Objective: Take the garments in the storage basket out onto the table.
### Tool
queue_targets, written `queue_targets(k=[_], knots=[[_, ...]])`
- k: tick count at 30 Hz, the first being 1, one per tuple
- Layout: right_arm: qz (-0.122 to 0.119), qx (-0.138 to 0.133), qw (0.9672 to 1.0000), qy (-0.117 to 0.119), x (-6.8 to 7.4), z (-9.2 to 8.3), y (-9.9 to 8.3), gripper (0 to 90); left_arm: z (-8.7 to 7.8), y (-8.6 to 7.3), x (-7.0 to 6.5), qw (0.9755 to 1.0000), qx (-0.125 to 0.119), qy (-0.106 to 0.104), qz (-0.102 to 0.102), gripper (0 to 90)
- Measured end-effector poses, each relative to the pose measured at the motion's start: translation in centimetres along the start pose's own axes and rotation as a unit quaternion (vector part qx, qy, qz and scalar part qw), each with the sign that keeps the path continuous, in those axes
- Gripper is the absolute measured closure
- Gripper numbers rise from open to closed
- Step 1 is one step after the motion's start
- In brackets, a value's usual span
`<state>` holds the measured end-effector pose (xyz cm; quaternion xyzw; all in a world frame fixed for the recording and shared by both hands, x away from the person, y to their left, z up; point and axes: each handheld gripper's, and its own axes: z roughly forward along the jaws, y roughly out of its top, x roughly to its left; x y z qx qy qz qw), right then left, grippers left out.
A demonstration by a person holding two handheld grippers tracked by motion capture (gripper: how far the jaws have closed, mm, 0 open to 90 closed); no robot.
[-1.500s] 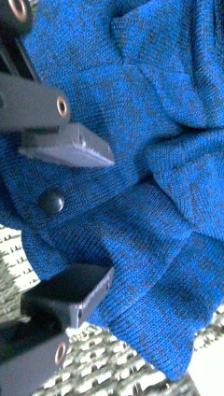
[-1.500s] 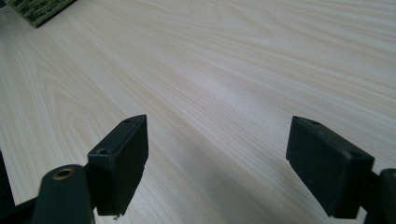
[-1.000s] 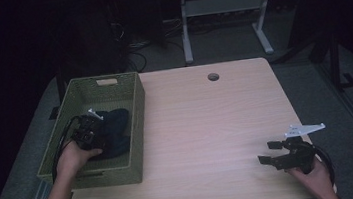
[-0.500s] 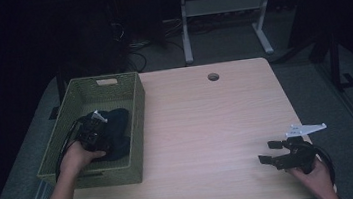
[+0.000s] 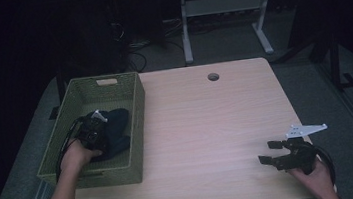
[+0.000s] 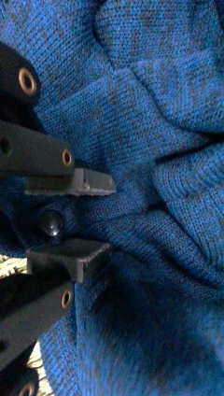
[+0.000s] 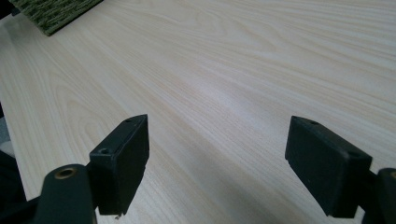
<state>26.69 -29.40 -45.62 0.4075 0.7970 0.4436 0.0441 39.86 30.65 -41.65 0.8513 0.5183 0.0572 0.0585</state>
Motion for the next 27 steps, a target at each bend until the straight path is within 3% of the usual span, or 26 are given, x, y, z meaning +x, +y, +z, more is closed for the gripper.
queue_targets(k=[15,16,22,27], knots=[[0.001,0.002,1.0,0.002,0.1,0.1,0.0,21.4,-0.3,-0.1,0.4,0.9999,-0.01,-0.008,-0.005,80.0],[0.001,0.002,1.0,0.002,0.1,0.1,0.0,21.4,-0.8,-0.2,0.8,0.9996,-0.016,-0.02,-0.015,80.6],[0.002,0.005,1.0,0.003,0.1,0.3,0.1,21.4,-2.5,-0.3,1.2,0.998,-0.049,-0.033,-0.023,81.5],[0.001,0.004,1.0,0.003,0.2,0.4,0.1,21.4,-4.4,-0.6,1.7,0.9932,-0.103,-0.042,-0.035,81.8]])
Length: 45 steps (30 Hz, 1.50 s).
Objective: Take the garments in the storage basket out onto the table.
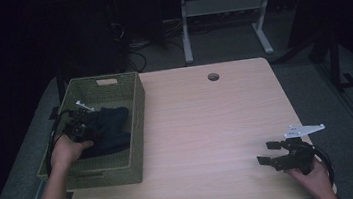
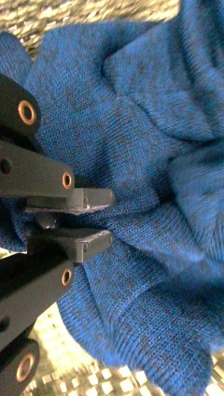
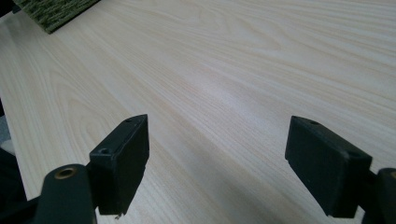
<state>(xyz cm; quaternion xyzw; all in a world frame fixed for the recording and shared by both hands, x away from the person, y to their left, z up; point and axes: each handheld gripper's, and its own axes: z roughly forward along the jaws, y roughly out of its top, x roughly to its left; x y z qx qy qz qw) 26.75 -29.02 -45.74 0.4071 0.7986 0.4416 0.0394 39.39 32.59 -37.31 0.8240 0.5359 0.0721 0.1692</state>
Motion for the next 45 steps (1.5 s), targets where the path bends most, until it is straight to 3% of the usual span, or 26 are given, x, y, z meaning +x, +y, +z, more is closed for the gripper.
queue_targets(k=[6,10,11,13,15,16,17,18,19,20,21,23,24,25,26,27,31,32,33,35,36,39,40,42,45], knots=[[0.001,0.0,1.0,-0.001,0.0,0.0,0.0,21.3,-2.1,-0.3,0.6,0.9971,-0.068,-0.019,-0.027,81.8],[-0.001,0.0,1.0,-0.001,0.1,0.0,0.0,21.4,-3.0,-0.8,1.1,0.9926,-0.104,-0.038,-0.049,81.9],[-0.001,0.0,1.0,-0.001,0.1,0.0,0.0,21.4,-3.4,-1.0,1.2,0.9901,-0.121,-0.043,-0.057,81.9],[-0.001,0.001,1.0,-0.002,0.1,0.0,0.0,21.3,-3.6,-1.1,1.3,0.989,-0.127,-0.047,-0.06,81.9],[-0.001,0.001,1.0,-0.002,0.1,0.0,0.0,21.4,-3.8,-1.3,1.4,0.986,-0.141,-0.057,-0.068,81.9],[-0.001,-0.001,1.0,-0.001,0.1,-0.1,0.0,21.3,-4.0,-1.6,1.6,0.9821,-0.158,-0.067,-0.078,81.9],[-0.001,-0.001,1.0,-0.001,0.2,-0.1,0.1,21.4,-4.0,-1.6,1.6,0.9821,-0.158,-0.067,-0.078,81.9],[-0.001,-0.002,1.0,-0.001,0.2,-0.1,0.1,21.4,-4.0,-1.7,1.6,0.9797,-0.167,-0.072,-0.084,81.9],[-0.001,-0.002,1.0,-0.001,0.2,-0.1,0.1,21.4,-4.1,-2.0,1.8,0.9751,-0.182,-0.084,-0.095,81.9],[-0.001,-0.002,1.0,-0.001,0.2,-0.1,0.1,21.4,-4.1,-2.0,1.8,0.9751,-0.182,-0.084,-0.095,81.9],[-0.001,-0.002,1.0,0.0,0.1,-0.1,0.1,21.4,-4.1,-2.2,1.9,0.9721,-0.191,-0.09,-0.102,81.9],[-0.002,-0.003,1.0,0.0,0.1,-0.1,0.1,21.4,-4.2,-2.4,2.0,0.9686,-0.201,-0.099,-0.109,81.9],[-0.003,-0.003,1.0,0.0,0.1,-0.1,0.1,21.4,-4.3,-2.6,2.2,0.9619,-0.216,-0.112,-0.124,81.9],[-0.003,-0.003,1.0,0.0,0.2,-0.1,0.1,21.4,-4.3,-2.7,2.4,0.9591,-0.221,-0.12,-0.129,81.9],[-0.003,-0.003,1.0,0.0,0.2,-0.1,0.1,21.4,-4.3,-2.8,2.6,0.9545,-0.229,-0.131,-0.139,81.9],[-0.003,-0.003,1.0,0.0,0.2,-0.1,0.1,21.4,-4.3,-2.8,2.6,0.9545,-0.229,-0.131,-0.139,81.9],[-0.003,-0.003,1.0,-0.001,0.2,-0.2,0.1,21.4,-4.5,-3.0,3.2,0.9408,-0.253,-0.161,-0.158,81.9],[-0.004,-0.004,1.0,0.0,0.2,-0.2,0.1,21.4,-4.7,-3.2,3.5,0.9336,-0.263,-0.179,-0.164,81.9],[-0.003,-0.004,1.0,0.0,0.2,-0.2,0.1,21.4,-4.7,-3.2,3.5,0.9336,-0.263,-0.179,-0.164,81.9],[-0.003,-0.004,1.0,0.0,0.2,-0.1,0.1,21.4,-4.8,-3.3,3.8,0.9269,-0.275,-0.192,-0.169,81.9],[-0.003,-0.004,1.0,0.0,0.2,-0.1,0.1,21.4,-4.9,-3.4,4.0,0.9217,-0.283,-0.203,-0.172,81.9],[-0.003,-0.003,1.0,0.0,0.2,-0.1,0.1,21.4,-5.1,-3.5,4.2,0.9182,-0.289,-0.207,-0.174,81.9],[-0.002,-0.003,1.0,-0.001,0.2,-0.1,0.1,21.4,-5.2,-3.6,4.3,0.9138,-0.296,-0.214,-0.177,81.9],[-0.003,-0.003,1.0,-0.001,0.2,-0.1,0.1,21.4,-5.3,-3.7,4.4,0.9127,-0.298,-0.216,-0.177,81.9],[-0.002,-0.003,1.0,-0.001,0.2,-0.1,0.2,21.4,-5.8,-3.7,4.6,0.9085,-0.306,-0.223,-0.177,81.9]])
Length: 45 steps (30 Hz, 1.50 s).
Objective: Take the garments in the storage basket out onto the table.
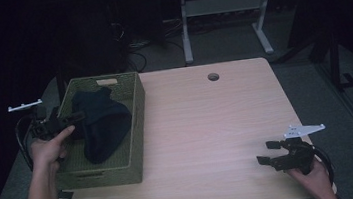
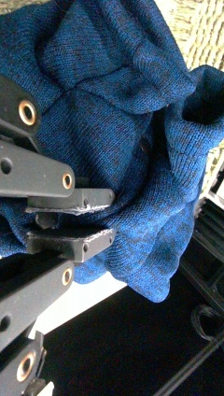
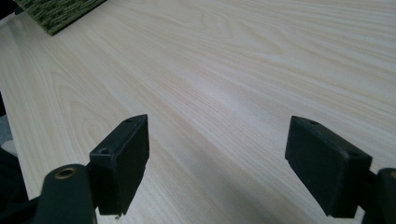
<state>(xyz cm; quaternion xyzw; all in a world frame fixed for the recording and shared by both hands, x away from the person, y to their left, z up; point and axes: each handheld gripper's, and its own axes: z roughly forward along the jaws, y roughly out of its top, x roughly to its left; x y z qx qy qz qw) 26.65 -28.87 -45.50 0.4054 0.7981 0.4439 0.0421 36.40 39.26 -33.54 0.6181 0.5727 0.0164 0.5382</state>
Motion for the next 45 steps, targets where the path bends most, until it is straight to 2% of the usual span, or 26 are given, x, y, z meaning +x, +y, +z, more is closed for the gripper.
queue_targets(k=[7,13,23,33,45], knots=[[-0.002,-0.001,1.0,-0.001,0.0,-0.1,0.0,21.4,-0.7,0.8,-0.6,0.9998,-0.011,-0.014,0.008,81.9],[-0.002,0.0,1.0,-0.001,0.0,-0.1,0.0,21.4,-1.3,1.5,-1.2,0.9996,-0.017,-0.017,0.015,81.9],[-0.002,-0.001,1.0,-0.001,0.0,0.0,0.1,21.3,-2.3,2.7,-2.8,0.9987,-0.021,-0.03,0.034,81.9],[-0.002,-0.002,1.0,0.001,0.0,0.0,0.1,21.3,-2.1,3.7,-5.1,0.997,-0.014,-0.046,0.061,81.8],[-0.001,-0.004,1.0,-0.001,-0.1,-0.1,0.1,21.0,-1.4,4.7,-8.5,0.9925,-0.003,-0.073,0.098,81.8]])
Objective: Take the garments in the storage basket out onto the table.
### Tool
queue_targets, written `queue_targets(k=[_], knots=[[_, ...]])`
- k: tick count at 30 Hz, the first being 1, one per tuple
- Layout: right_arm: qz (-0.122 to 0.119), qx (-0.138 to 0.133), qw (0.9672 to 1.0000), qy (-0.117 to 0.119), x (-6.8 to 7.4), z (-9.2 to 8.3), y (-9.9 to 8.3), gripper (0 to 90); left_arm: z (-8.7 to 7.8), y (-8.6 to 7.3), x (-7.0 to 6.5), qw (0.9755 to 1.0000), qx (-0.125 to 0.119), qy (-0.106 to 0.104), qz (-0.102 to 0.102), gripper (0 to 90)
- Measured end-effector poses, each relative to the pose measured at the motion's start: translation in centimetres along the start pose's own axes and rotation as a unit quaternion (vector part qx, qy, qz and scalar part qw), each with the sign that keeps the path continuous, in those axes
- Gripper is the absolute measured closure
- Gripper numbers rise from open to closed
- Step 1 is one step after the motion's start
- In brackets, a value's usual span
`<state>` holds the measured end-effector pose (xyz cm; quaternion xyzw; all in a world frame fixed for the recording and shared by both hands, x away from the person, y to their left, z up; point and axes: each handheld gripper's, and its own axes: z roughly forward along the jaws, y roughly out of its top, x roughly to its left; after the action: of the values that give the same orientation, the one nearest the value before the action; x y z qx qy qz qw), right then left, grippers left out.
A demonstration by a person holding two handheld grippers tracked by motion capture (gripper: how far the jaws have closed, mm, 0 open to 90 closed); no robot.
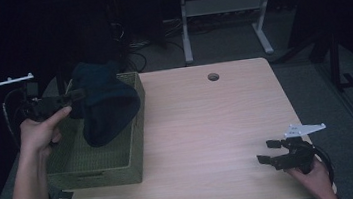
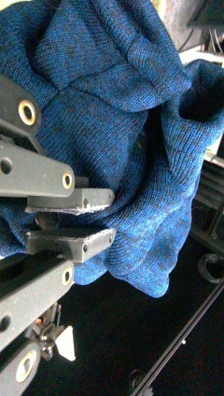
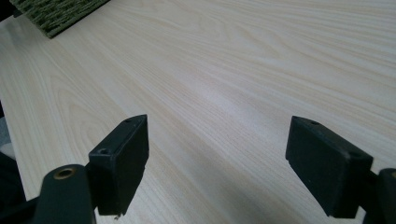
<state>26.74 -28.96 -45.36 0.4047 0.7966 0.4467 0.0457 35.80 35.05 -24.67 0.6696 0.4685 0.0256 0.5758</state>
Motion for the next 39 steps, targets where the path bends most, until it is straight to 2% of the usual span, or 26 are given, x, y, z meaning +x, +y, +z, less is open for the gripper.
queue_targets(k=[9,19,32,39], knots=[[-0.001,-0.001,1.0,0.0,0.0,-0.1,0.0,21.0,1.4,0.6,-1.9,0.9994,0.013,-0.021,0.024,81.8],[-0.001,-0.001,1.0,-0.001,0.1,-0.2,0.1,21.0,4.4,0.6,-4.1,0.9973,0.041,-0.045,0.041,81.8],[-0.004,-0.007,1.0,0.001,0.0,-0.3,0.1,21.0,9.0,0.0,-7.0,0.9915,0.075,-0.085,0.064,81.7],[-0.006,-0.006,1.0,-0.001,0.1,-0.4,0.1,21.0,11.8,-0.8,-8.4,0.9877,0.092,-0.107,0.068,81.7]])
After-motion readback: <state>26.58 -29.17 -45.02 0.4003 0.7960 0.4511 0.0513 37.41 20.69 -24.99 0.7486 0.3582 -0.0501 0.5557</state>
